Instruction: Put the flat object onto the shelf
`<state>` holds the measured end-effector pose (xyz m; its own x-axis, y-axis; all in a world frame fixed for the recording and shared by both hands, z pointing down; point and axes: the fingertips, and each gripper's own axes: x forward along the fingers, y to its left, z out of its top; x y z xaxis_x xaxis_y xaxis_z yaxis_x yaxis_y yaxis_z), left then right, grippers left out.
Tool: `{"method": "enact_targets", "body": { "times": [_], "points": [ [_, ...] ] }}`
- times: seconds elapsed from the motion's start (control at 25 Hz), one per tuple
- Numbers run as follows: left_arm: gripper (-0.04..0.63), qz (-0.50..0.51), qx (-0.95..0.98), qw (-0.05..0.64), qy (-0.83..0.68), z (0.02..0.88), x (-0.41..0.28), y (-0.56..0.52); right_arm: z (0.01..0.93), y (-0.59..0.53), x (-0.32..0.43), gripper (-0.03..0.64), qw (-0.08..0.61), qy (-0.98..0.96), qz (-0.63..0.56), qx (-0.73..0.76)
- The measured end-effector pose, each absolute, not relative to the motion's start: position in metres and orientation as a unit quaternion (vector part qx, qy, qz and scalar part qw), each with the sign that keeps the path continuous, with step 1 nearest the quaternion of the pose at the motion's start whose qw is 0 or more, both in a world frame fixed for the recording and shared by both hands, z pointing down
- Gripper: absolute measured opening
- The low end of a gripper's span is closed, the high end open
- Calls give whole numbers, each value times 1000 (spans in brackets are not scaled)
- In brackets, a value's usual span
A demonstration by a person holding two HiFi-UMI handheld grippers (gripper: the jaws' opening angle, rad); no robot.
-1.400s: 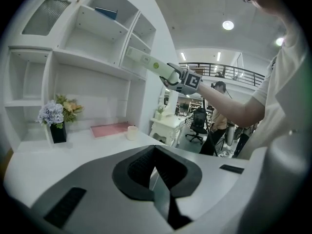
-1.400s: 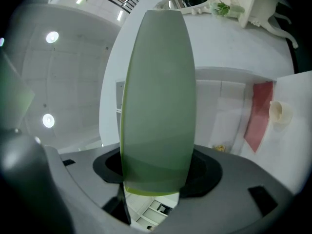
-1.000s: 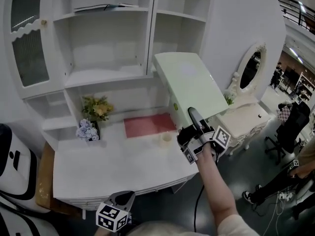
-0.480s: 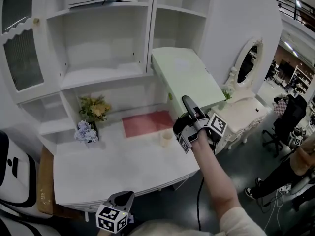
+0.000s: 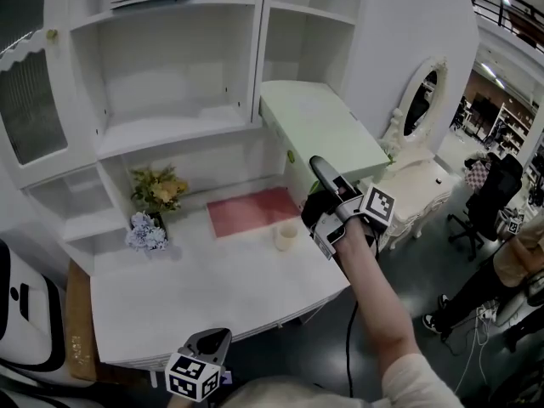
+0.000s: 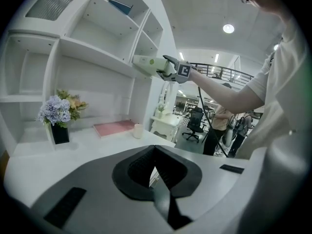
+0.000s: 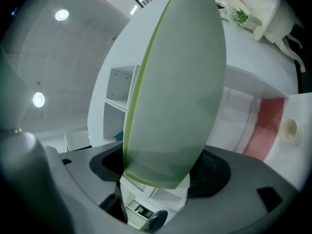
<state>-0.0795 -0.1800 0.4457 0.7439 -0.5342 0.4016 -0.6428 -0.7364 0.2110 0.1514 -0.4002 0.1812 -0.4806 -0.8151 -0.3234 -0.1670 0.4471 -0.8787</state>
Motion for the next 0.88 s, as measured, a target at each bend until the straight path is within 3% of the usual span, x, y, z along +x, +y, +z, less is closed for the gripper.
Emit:
{"method": "enact_targets", "body": {
  "times": [0.52, 0.88],
  "points": [
    [14, 168, 923, 171, -301, 450, -82, -196, 145, -389, 125, 388, 291, 869, -262, -301],
    [14, 170, 910, 152, -345, 442, -59, -225, 133, -388, 131, 385, 305, 895, -217, -242]
  ]
}}
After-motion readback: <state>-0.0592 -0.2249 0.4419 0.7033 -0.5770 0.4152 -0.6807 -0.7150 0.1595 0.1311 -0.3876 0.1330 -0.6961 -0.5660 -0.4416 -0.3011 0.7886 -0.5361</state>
